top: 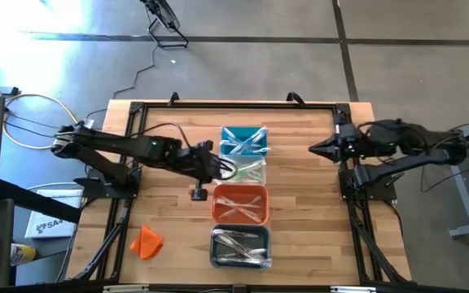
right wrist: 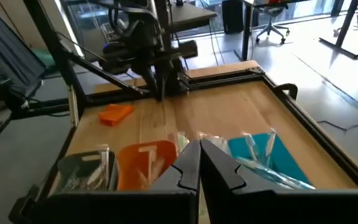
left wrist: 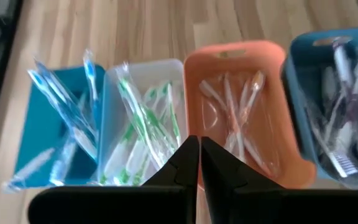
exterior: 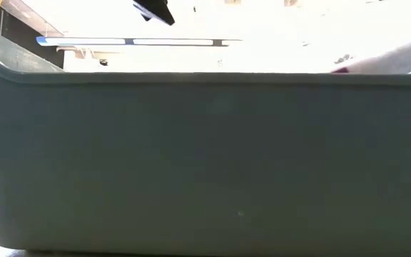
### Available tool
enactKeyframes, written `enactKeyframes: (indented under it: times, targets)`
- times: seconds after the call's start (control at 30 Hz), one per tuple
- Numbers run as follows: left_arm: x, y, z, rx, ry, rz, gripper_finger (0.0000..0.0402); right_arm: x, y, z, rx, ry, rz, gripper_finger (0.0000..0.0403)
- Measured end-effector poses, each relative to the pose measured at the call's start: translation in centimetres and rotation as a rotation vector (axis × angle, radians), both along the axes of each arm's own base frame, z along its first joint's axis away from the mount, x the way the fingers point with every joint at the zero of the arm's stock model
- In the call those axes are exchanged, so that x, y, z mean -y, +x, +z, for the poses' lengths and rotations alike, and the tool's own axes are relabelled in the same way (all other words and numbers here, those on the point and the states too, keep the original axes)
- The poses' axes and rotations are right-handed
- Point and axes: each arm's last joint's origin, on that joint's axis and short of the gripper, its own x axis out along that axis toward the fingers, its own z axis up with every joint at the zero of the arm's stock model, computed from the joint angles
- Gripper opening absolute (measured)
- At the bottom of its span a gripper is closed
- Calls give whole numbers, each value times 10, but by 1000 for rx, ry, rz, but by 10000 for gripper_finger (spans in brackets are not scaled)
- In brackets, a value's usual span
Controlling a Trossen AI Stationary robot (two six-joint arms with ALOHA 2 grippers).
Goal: Pick & Place Toothbrushes
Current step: Return to home position
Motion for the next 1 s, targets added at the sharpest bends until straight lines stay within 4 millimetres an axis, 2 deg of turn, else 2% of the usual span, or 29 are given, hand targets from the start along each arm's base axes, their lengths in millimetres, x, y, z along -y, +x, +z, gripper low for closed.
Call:
enactKeyframes:
  times: [0.1, 0.2, 0.5, 0.77, 1.0]
  targets:
    - [-1, -10, 10, 36, 13, -19, 10, 2, -15, 4, 41, 7, -1, 2]
    - [-3, -22, 12, 70, 17, -26, 10, 4, -31, 5, 88, -3, 3, 2]
    - [-12, -86, -8, 267, -42, 0, 10, 8, -58, -20, 187, 22, 1, 2]
    - [-21, -152, -16, 481, -36, -24, 10, 9, -63, -30, 244, -17, 7, 2]
    - [-27, -200, -29, 624, -15, -46, 10, 9, -63, -31, 243, -18, 8, 3]
